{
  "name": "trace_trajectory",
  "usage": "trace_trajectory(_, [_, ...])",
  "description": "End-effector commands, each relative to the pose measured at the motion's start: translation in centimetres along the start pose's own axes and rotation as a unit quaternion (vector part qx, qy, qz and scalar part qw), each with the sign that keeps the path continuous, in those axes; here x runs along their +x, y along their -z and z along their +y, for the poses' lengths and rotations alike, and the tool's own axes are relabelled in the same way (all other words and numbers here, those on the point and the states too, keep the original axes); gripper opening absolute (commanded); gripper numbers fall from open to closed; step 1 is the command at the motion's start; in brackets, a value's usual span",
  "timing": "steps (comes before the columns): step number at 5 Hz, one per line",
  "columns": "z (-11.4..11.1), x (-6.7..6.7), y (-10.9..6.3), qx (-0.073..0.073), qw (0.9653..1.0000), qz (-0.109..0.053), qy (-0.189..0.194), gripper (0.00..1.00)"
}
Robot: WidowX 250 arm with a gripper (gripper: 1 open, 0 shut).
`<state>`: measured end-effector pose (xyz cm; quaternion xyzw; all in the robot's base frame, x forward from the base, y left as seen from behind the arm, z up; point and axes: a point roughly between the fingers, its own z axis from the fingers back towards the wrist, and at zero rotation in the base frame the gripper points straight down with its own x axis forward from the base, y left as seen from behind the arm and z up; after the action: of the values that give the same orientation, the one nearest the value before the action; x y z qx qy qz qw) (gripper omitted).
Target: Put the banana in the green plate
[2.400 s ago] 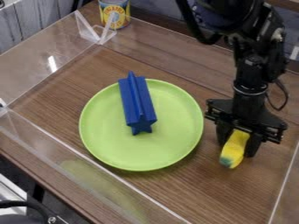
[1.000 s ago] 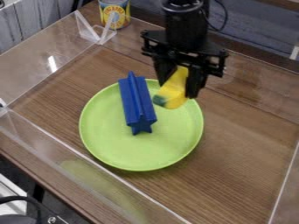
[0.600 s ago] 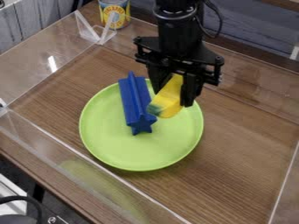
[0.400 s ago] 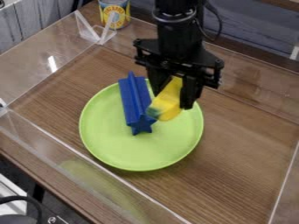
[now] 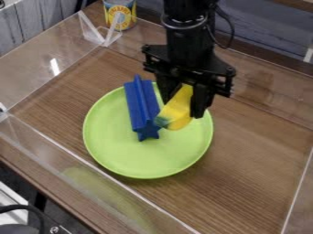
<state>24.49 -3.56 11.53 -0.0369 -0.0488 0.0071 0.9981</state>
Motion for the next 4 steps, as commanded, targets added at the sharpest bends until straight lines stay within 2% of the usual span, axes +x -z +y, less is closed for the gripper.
trace_trajectory(1, [-0.2, 0.3, -0.3, -0.002, 0.9999, -0.015, 0.002, 0.0])
trace_trajectory(4, [0.0, -1.1, 1.0, -0.004, 0.9999, -0.012, 0.008, 0.0])
